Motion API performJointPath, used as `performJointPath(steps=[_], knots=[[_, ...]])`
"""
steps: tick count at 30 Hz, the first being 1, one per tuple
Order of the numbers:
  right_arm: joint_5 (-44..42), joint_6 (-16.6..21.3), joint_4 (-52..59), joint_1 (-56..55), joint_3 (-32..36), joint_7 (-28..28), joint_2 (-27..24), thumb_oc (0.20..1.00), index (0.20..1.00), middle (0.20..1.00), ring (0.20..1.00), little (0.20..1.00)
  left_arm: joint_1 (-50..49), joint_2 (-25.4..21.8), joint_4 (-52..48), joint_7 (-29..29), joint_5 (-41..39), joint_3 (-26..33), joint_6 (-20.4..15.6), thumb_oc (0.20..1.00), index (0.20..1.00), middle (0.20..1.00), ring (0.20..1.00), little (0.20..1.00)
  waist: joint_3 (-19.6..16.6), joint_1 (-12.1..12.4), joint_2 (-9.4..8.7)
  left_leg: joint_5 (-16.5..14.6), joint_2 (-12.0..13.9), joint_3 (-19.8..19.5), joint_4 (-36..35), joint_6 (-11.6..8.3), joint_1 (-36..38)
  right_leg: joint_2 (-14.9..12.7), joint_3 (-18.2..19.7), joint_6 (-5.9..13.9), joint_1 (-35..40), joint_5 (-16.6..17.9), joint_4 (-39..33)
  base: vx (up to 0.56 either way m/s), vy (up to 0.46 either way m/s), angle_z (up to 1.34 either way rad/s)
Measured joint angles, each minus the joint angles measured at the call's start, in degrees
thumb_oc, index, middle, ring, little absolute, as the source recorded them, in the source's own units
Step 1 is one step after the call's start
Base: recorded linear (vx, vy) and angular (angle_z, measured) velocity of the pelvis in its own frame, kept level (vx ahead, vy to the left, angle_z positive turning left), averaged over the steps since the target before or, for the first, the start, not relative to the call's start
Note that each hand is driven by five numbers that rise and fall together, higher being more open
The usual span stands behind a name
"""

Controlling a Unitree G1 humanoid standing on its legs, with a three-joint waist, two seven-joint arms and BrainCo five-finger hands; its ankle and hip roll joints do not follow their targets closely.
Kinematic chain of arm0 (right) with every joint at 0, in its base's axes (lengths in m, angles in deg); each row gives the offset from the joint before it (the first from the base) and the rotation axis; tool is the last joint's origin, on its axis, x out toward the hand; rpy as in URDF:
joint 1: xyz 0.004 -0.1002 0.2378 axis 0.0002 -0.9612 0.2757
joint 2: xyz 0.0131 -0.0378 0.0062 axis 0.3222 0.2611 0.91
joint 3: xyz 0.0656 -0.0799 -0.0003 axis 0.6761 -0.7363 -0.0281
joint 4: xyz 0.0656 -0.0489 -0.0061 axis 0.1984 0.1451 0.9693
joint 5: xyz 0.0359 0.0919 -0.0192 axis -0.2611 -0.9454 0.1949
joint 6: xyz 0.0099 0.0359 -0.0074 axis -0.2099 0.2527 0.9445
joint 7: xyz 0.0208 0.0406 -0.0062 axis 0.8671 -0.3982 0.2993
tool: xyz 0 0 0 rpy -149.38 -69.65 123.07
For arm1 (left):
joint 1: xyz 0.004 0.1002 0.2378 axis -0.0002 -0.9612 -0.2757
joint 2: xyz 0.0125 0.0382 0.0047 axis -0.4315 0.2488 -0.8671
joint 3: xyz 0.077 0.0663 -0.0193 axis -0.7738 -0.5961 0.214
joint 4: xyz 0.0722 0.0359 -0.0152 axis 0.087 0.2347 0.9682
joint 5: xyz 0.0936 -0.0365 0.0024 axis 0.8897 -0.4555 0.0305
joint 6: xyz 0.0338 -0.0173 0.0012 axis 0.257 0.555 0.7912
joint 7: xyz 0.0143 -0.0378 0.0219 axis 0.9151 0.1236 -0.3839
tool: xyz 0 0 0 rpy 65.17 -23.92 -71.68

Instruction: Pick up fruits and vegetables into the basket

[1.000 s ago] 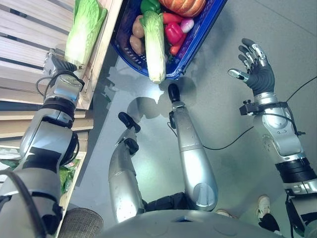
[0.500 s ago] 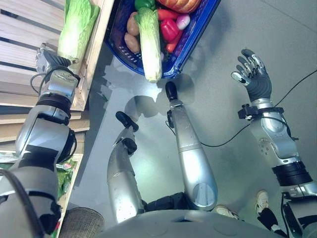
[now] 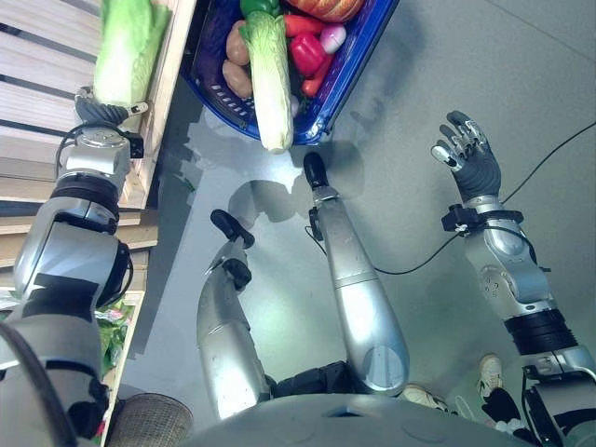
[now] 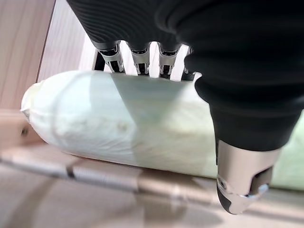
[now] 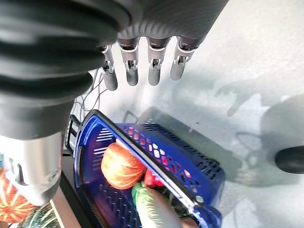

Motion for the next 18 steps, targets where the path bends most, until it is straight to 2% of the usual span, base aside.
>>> performJointPath(steps=[8,13,14,15,18], knots=[[-0.07,-1.4,0.04,-1.23,-0.02,-0.46,0.82,1.0,1.0,1.0,1.0,1.0,-0.37,-0.57,-0.75,7.45,-1.18,0.67,0.17,1.0,1.0,1.0,1.0,1.0,-0.86,0.22,-0.11,-0.25,-0.88,0.23,-0.21,0.45,0.33,0.05,1.17,0.2,0.59,0.13,-0.31,0.01,0.005,0.06],[-1.19,-2.1,0.01,-1.25,-0.02,-0.49,0.85,1.0,1.0,1.0,1.0,1.0,-0.28,-0.59,-1.26,9.3,1.98,0.27,2.6,1.0,1.0,1.0,1.0,1.0,-1.24,0.18,-0.34,-0.74,-1.12,1.11,-0.17,1.03,1.0,0.14,2.02,0.66,1.34,0.42,-1.03,0.0,0.001,-0.03],[-1.19,-2.14,0.01,-1.25,-0.02,-0.49,0.86,1.0,1.0,1.0,1.0,1.0,-0.25,-0.59,-1.25,9.46,3.01,0.07,3.27,0.517,0.517,0.517,0.517,0.517,-1.43,0.09,-0.51,-0.88,-1.15,1.26,-0.13,1.09,1.03,0.12,2.14,0.67,1.34,0.44,-1.04,0.01,0.012,-0.06],[-1.23,-2.14,-0.01,-1.25,-0.02,-0.5,0.87,1.0,1.0,1.0,1.0,1.0,-0.04,-0.79,-1.24,9.45,4.26,-1.17,3.91,0.2,0.2,0.2,0.2,0.2,-1.58,-0.05,-0.71,-0.97,-1.18,1.33,-0.04,1.1,1.04,0.11,2.25,0.67,1.34,0.44,-1.02,0.0,0.011,-0.03],[-1.26,-2.13,-0.06,-1.27,-0.02,-0.51,0.88,1.0,1.0,1.0,1.0,1.0,0.82,-1.47,-0.75,9.44,5.34,-1.64,4.91,0.2,0.2,0.2,0.2,0.2,-1.67,-0.19,-0.94,-0.97,-1.15,1.35,-0.02,1.11,1.04,0.12,2.24,0.68,1.33,0.46,-1.02,0.0,0.0,0.0]])
